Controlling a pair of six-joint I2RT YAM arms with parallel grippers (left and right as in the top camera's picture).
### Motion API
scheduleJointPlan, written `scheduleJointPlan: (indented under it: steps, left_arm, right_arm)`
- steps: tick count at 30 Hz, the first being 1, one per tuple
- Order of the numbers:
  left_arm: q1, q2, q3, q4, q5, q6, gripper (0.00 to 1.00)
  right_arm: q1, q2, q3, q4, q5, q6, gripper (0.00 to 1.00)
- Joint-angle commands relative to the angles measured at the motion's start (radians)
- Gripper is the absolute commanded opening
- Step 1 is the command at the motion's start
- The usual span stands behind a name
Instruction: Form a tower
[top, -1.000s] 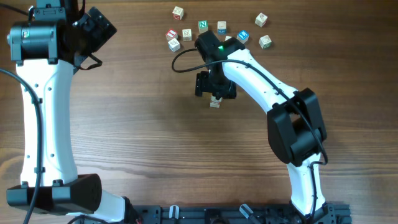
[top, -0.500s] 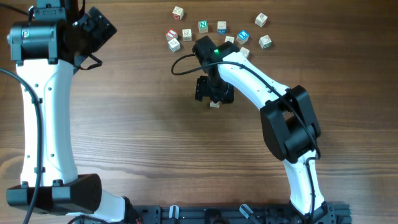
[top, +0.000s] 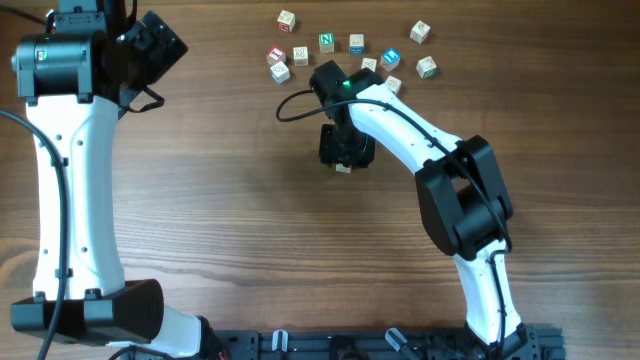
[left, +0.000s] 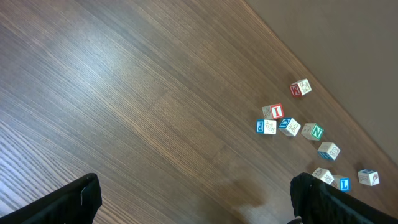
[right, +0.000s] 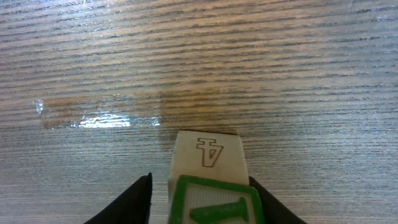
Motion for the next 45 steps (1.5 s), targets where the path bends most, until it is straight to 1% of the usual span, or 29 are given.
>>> scheduleJointPlan:
  steps: [1,14,19,20,21,24,30,33,40,41,43,45]
  left_arm:
    - [0.005,-0.002,0.0,0.001,-0.009,0.008,1.0]
    - [0.005,-0.002,0.0,0.001,-0.009,0.008,1.0]
    - [0.005,-0.002,0.0,0.0,-0.009,0.008,1.0]
    - [0.005,-0.002,0.0,0.0,-0.009,0.008,1.0]
    - [0.005,-0.002,0.0,0.001,-0.009,0.008,1.0]
    - [0.005,-0.002,0.0,0.0,-0.009,0.008,1.0]
    - [0.005,-0.002,0.0,0.0,-0.009,0.008,1.0]
    - [0.005,-0.002,0.0,0.001,-0.009,0.008,1.0]
    - [0.005,-0.002,0.0,0.001,-0.009,0.008,1.0]
    - [0.005,-0.002,0.0,0.001,-0.009,0.008,1.0]
    - [0.005,-0.002,0.0,0.001,-0.009,0.008,1.0]
    - [0.005,-0.002,0.0,0.0,-0.009,0.008,1.0]
  right_arm:
    - [0.003,0.022,-0.003,-0.004,-0.004,0.006,0.43]
    - [0.003,0.022,-0.002,-0.013,-0.004,0.006,0.24]
    - [0.003,0.022,-0.002,-0.014,-0.005,0.007,0.2]
    - [0.003,0.022,-0.002,-0.013,-0.004,0.006,0.2]
    - [0.003,0.022,-0.002,-0.014,-0.004,0.007,0.24]
    - [0.003,0.022,-0.002,-0.014,-0.005,0.006,0.27]
    - [0.003,0.021,0.0,-0.015,-0.005,0.006,0.31]
    - [0.003,0.021,0.0,-0.016,-0.005,0.006,0.37]
    - [0.003,0.021,0.0,-0.016,-0.004,0.006,0.42]
    - [0.003,0.021,0.0,-0.016,-0.005,0.006,0.42]
    - [0.003,0.021,0.0,-0.016,-0.005,0.006,0.4]
    - [0.003,0.021,0.0,-0.016,-0.005,0.006,0.36]
